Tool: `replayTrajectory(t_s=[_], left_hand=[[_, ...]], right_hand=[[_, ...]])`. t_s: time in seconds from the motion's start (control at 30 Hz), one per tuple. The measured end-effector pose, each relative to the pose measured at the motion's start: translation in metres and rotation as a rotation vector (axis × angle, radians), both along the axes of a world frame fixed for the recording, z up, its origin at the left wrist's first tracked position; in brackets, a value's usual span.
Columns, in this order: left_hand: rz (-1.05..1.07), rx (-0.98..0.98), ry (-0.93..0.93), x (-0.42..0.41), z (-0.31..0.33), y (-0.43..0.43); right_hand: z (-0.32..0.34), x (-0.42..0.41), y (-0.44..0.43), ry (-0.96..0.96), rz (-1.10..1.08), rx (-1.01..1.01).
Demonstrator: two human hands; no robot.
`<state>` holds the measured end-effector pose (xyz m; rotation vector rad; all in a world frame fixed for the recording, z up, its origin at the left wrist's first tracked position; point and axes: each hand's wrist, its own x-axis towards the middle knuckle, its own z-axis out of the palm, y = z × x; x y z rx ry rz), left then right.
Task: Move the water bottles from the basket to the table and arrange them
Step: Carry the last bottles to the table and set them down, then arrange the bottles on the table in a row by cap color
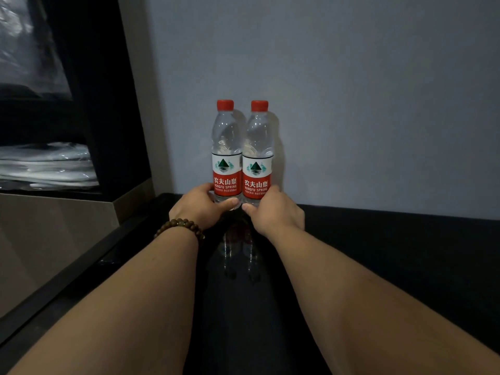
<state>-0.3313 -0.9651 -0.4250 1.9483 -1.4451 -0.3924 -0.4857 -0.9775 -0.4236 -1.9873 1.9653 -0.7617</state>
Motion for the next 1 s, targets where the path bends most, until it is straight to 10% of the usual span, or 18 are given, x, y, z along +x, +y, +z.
replayTrajectory(t_s=[0.67,1.0], left_hand=[[0.142,-0.043,0.22,0.0,0.009,0.041],[0.099,-0.072,0.122,-0.059,0.079,0.22]], right_hand=[[0.009,-0.006,0.014,-0.345,-0.054,0.144],[0.043,-0.053,0.208,-0.356,-0.094,0.323]])
